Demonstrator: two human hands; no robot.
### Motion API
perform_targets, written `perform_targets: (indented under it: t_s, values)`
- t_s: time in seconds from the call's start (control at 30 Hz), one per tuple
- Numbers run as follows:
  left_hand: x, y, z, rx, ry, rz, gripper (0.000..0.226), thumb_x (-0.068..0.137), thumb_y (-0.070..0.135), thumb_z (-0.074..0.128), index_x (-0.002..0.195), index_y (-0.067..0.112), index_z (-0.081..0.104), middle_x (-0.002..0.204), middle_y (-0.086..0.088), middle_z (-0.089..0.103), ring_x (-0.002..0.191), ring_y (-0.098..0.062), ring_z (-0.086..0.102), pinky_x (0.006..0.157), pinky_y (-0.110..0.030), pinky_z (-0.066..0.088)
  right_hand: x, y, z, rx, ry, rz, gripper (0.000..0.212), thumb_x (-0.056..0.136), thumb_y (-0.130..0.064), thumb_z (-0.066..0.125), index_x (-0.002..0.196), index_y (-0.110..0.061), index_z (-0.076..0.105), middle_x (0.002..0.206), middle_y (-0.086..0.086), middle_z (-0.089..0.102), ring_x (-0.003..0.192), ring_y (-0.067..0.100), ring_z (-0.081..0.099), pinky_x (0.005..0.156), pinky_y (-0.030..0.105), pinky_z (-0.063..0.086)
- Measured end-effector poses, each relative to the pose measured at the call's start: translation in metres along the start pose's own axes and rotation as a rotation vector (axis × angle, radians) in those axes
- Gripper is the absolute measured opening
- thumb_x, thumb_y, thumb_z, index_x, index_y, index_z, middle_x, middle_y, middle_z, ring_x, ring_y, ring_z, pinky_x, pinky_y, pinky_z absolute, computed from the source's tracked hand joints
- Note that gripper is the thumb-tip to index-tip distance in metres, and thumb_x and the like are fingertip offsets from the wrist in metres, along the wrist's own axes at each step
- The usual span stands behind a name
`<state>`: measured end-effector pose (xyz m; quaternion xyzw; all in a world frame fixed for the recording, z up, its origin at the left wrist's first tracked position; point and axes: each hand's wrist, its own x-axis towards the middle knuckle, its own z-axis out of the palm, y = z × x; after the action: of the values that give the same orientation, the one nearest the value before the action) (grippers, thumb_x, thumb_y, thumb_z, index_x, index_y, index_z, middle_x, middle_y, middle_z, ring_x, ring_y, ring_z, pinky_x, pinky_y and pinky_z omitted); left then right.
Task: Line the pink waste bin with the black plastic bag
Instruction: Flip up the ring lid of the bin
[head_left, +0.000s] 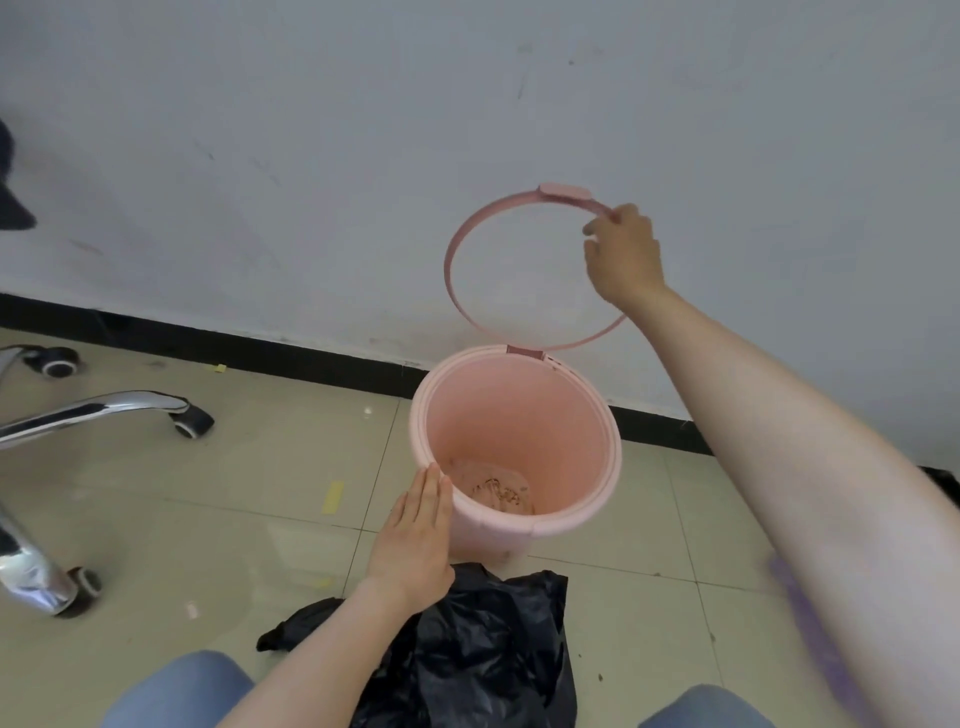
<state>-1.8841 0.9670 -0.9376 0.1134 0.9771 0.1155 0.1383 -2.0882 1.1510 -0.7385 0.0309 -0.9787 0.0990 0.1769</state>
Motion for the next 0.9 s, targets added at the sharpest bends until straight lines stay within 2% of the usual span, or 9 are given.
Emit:
perform_targets:
  t_s: [0.03, 0.1, 0.2, 0.47, 0.63, 0.7, 0.77, 0.8, 0.9]
  values:
    - [0.001, 0.001, 0.0, -0.005, 0.0, -0.007, 0.083, 0.086, 0.02, 0.041, 0.139, 0.001, -0.02, 0.148, -0.013, -0.03, 0.141, -0.027, -0.02, 0.116, -0.035, -0.006, 0.004, 0.002, 0.004, -0.063, -0.118, -0.029, 0.038, 0.096, -0.014, 0.034, 0.134, -0.007, 0.034, 0.149, 0.019, 0.022, 0.136, 0.035, 0.02, 0.104, 0.044, 0.029]
    - [0.002, 0.003, 0.001, -0.01, 0.004, -0.023, 0.084, 0.086, 0.021, 0.041, 0.139, 0.0, -0.02, 0.142, -0.01, -0.035, 0.141, -0.027, -0.02, 0.116, -0.035, -0.006, 0.005, 0.008, 0.01, -0.104, -0.256, -0.019, 0.046, 0.097, -0.015, 0.03, 0.141, -0.01, 0.018, 0.155, 0.013, 0.008, 0.141, 0.032, 0.004, 0.11, 0.048, 0.021]
    - [0.003, 0.005, -0.001, 0.004, -0.013, -0.027, 0.084, 0.087, 0.022, 0.042, 0.138, 0.0, -0.021, 0.149, -0.014, -0.03, 0.141, -0.028, -0.021, 0.116, -0.035, -0.006, -0.014, 0.02, 0.018, -0.152, -0.369, -0.046, 0.05, 0.097, -0.02, 0.03, 0.143, -0.016, 0.011, 0.155, 0.013, -0.001, 0.142, 0.031, -0.002, 0.111, 0.049, 0.019]
    - [0.006, 0.005, -0.002, 0.019, -0.048, -0.021, 0.087, 0.087, 0.028, 0.044, 0.139, -0.001, -0.02, 0.152, -0.019, -0.023, 0.141, -0.029, -0.02, 0.117, -0.036, -0.003, -0.09, 0.032, 0.036, -0.009, -0.432, -0.073, 0.052, 0.096, -0.027, 0.04, 0.142, -0.017, 0.019, 0.155, 0.014, 0.008, 0.142, 0.03, 0.006, 0.112, 0.047, 0.017]
    - [0.001, -0.002, -0.003, -0.042, -0.011, 0.025, 0.083, 0.089, 0.026, 0.043, 0.14, 0.002, -0.018, 0.153, -0.017, -0.021, 0.142, -0.027, -0.019, 0.117, -0.036, -0.003, -0.167, 0.027, 0.054, 0.169, -0.386, -0.016, 0.05, 0.092, -0.019, 0.047, 0.138, -0.014, 0.03, 0.151, 0.017, 0.022, 0.139, 0.031, 0.018, 0.112, 0.043, 0.018]
    - [-0.002, -0.004, 0.001, -0.079, 0.067, 0.025, 0.081, 0.09, 0.025, 0.042, 0.14, 0.002, -0.018, 0.153, -0.017, -0.02, 0.142, -0.027, -0.016, 0.117, -0.035, -0.003, -0.201, 0.023, 0.061, 0.268, -0.254, 0.03, 0.043, 0.091, -0.013, 0.046, 0.133, -0.008, 0.04, 0.143, 0.019, 0.036, 0.133, 0.032, 0.029, 0.11, 0.042, 0.023]
    - [-0.009, -0.006, 0.01, -0.141, 0.136, -0.039, 0.079, 0.091, 0.026, 0.041, 0.141, 0.001, -0.016, 0.154, -0.018, -0.017, 0.143, -0.027, -0.012, 0.117, -0.036, -0.002, -0.238, 0.018, 0.072, 0.329, -0.086, 0.053, 0.035, 0.087, -0.011, 0.042, 0.12, -0.002, 0.052, 0.125, 0.019, 0.054, 0.119, 0.031, 0.043, 0.101, 0.039, 0.034]
    - [-0.013, -0.006, 0.017, -0.174, 0.149, -0.084, 0.077, 0.092, 0.028, 0.04, 0.141, 0.001, -0.014, 0.154, -0.018, -0.015, 0.143, -0.028, -0.01, 0.117, -0.037, -0.001, -0.256, 0.016, 0.08, 0.338, -0.054, 0.044, 0.033, 0.085, -0.014, 0.04, 0.111, -0.003, 0.057, 0.113, 0.017, 0.061, 0.109, 0.028, 0.048, 0.094, 0.036, 0.038]
    - [-0.025, -0.005, 0.047, -0.191, 0.088, -0.149, 0.075, 0.094, 0.035, 0.037, 0.142, 0.0, -0.009, 0.154, -0.02, -0.011, 0.143, -0.031, -0.006, 0.118, -0.039, 0.003, -0.307, 0.013, 0.112, 0.31, -0.204, -0.013, 0.035, 0.08, -0.022, 0.034, 0.092, -0.007, 0.063, 0.085, 0.01, 0.067, 0.083, 0.028, 0.058, 0.072, 0.033, 0.046]
